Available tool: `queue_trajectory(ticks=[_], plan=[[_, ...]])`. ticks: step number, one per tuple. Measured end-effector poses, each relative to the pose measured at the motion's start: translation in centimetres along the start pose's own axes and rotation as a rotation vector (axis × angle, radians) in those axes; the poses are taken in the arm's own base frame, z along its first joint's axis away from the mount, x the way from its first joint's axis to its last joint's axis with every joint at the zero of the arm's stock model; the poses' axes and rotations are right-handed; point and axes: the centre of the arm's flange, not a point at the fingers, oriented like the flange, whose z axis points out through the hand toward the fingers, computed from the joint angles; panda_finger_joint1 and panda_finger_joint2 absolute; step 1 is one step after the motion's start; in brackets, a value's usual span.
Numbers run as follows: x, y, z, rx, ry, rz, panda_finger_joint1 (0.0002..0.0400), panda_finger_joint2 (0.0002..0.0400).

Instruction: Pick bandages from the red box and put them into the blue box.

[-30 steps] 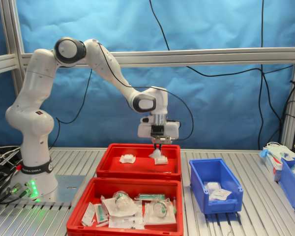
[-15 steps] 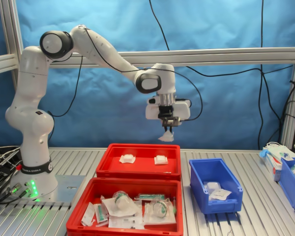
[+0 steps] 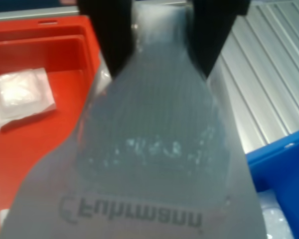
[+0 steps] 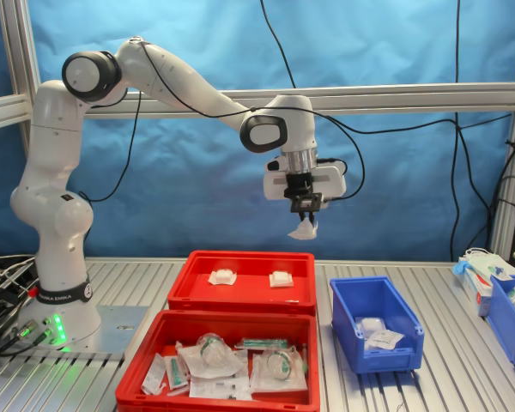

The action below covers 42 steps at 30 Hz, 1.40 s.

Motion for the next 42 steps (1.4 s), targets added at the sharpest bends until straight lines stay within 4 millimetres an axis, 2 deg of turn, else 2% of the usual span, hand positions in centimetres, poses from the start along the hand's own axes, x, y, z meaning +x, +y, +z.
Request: queue_trajectory(ticks=[9,20,35,36,42], plan=[[-0.5,-0.9,-1.2,0.009,-0.023,0.011,0.0067,0.0067],[-1.3,0.4,-1.7,0.008,-0.035,-0.013,0.0067,0.0067],[-2.9,5.2,-2.2,-0.007,-0.049,-0.094,0.0067,0.0067],[-3.2,6.2,-2.3,-0.011,-0.053,-0.111,0.0067,0.0067],[-4.0,8.4,-2.6,-0.023,-0.066,-0.148,0.0067,0.0067]])
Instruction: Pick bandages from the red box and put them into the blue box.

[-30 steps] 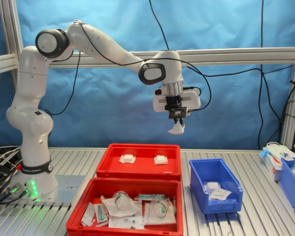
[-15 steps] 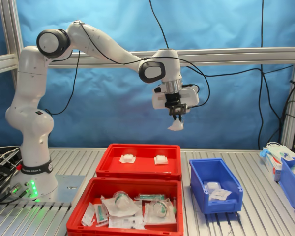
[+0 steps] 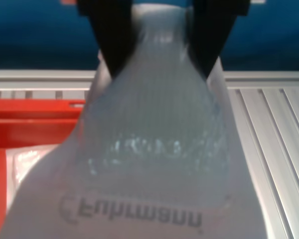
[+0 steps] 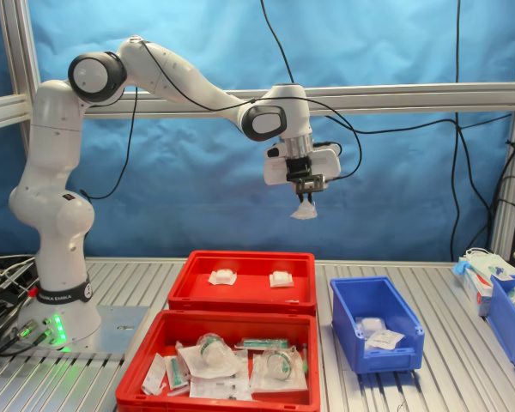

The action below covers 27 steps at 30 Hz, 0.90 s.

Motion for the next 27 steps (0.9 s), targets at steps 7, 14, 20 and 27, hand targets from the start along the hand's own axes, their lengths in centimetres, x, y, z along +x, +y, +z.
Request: queue_trajectory(ticks=[7,14,20,27], plan=[[-0.9,1.1,-0.2,-0.012,-0.014,-0.022,0.0067,0.0067],[-1.4,-0.5,-0.4,-0.01,-0.028,-0.001,0.0067,0.0067],[-1.3,-3.7,-0.1,0.014,-0.028,0.044,0.0067,0.0067],[-1.0,-8.8,1.4,0.064,-0.009,0.111,0.0067,0.0067]])
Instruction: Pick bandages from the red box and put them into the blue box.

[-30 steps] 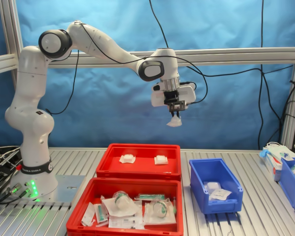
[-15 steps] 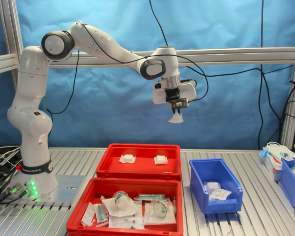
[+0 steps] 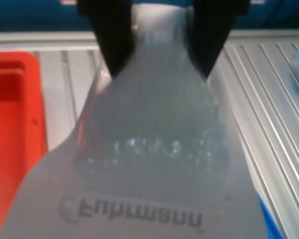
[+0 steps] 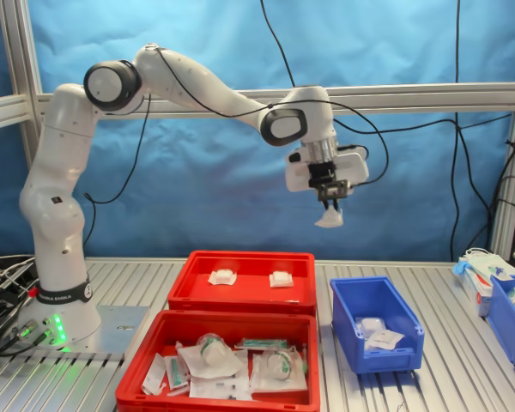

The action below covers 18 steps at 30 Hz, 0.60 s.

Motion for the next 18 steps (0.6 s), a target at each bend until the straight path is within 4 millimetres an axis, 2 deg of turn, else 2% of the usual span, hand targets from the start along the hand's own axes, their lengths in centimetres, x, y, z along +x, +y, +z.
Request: queue_trajectory(ticks=[2,3,18], plan=[[-0.1,-1.6,0.8,0.018,0.009,0.019,0.0067,0.0067],[-0.1,-1.6,0.8,0.018,0.009,0.019,0.0067,0.0067],[-0.5,-8.7,5.8,0.088,0.052,0.092,0.0067,0.0067]])
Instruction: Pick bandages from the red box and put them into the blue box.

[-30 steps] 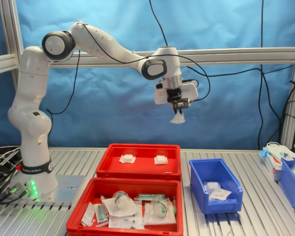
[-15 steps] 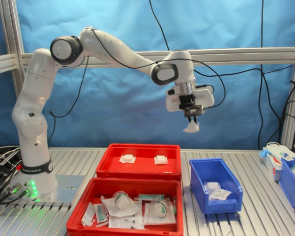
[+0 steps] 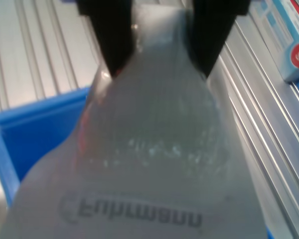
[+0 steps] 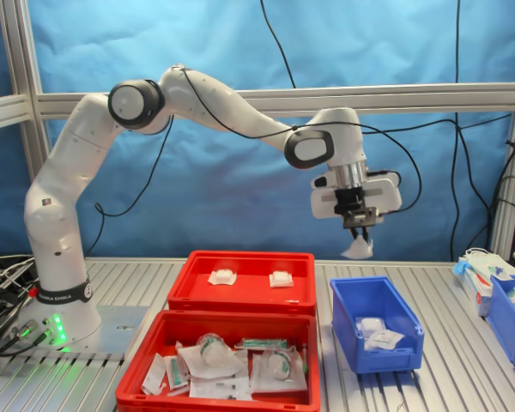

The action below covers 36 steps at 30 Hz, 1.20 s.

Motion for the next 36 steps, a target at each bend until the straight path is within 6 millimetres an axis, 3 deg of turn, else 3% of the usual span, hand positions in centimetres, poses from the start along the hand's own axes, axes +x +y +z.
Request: queue_trajectory(ticks=[8,15,36], plan=[[-0.9,-2.5,1.8,0.013,-0.007,0.023,0.0067,0.0067],[-1.4,-3.7,2.0,0.02,-0.023,0.035,0.0067,0.0067],[-2.4,-3.7,1.1,0.022,-0.051,0.03,0.0067,0.0067]])
